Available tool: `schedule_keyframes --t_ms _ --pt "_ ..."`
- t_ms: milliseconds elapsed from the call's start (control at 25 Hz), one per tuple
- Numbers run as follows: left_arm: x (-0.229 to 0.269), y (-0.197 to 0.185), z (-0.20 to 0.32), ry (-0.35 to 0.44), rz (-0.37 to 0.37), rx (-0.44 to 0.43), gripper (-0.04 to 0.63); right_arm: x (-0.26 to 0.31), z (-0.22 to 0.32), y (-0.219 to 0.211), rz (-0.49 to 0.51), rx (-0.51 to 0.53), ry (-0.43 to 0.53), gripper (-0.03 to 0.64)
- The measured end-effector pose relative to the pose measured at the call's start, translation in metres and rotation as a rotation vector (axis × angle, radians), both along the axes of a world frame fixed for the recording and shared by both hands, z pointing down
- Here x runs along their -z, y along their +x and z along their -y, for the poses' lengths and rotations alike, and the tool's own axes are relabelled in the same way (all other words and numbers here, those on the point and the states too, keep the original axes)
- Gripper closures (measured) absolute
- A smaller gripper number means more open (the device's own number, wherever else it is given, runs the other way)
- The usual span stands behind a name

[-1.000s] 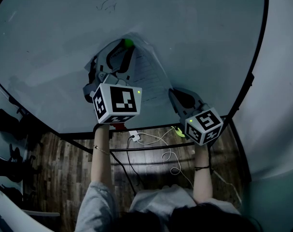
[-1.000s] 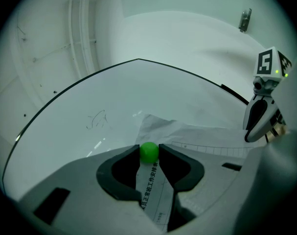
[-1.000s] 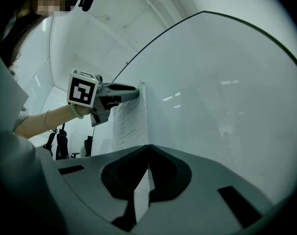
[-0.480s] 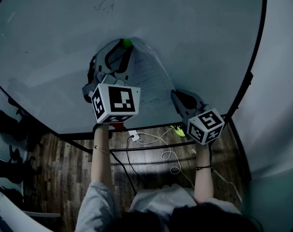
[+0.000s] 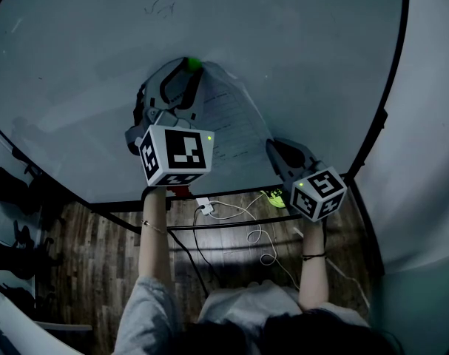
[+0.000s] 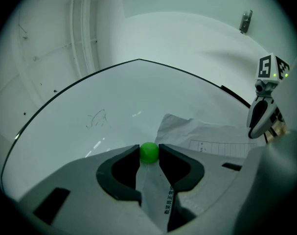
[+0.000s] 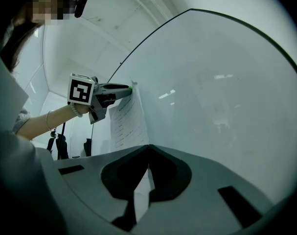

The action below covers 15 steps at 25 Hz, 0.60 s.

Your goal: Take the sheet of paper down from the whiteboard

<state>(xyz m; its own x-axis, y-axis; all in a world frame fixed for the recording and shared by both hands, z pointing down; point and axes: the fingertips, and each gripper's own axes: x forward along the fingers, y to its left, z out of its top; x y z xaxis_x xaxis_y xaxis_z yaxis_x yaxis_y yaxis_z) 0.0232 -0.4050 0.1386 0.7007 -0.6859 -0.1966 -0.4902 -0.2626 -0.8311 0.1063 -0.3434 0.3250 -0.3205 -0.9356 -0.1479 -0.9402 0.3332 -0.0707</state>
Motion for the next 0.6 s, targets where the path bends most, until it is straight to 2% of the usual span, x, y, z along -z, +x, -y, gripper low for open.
schedule_keyframes --t_ms 240,360,480,600 --pt "0.0 0.0 0.0 -0.004 -0.008 -0.004 0.483 -0.007 -0.006 0.006 0.003 -0.01 -0.017 0.617" --pt "0.0 0.0 -0.001 -0.002 -0.01 -0.003 0.483 -0.018 -0.009 0.014 -0.016 -0.045 -0.06 0.617" --pt "0.0 0.0 -0.001 -0.001 -0.015 -0.007 0.483 -0.032 -0.019 0.026 0.027 -0.063 -0.081 0.617" --pt "0.001 -0.001 -0.001 0.001 -0.023 -0.008 0.483 -0.033 -0.028 0.037 0.028 -0.085 -0.084 0.617"
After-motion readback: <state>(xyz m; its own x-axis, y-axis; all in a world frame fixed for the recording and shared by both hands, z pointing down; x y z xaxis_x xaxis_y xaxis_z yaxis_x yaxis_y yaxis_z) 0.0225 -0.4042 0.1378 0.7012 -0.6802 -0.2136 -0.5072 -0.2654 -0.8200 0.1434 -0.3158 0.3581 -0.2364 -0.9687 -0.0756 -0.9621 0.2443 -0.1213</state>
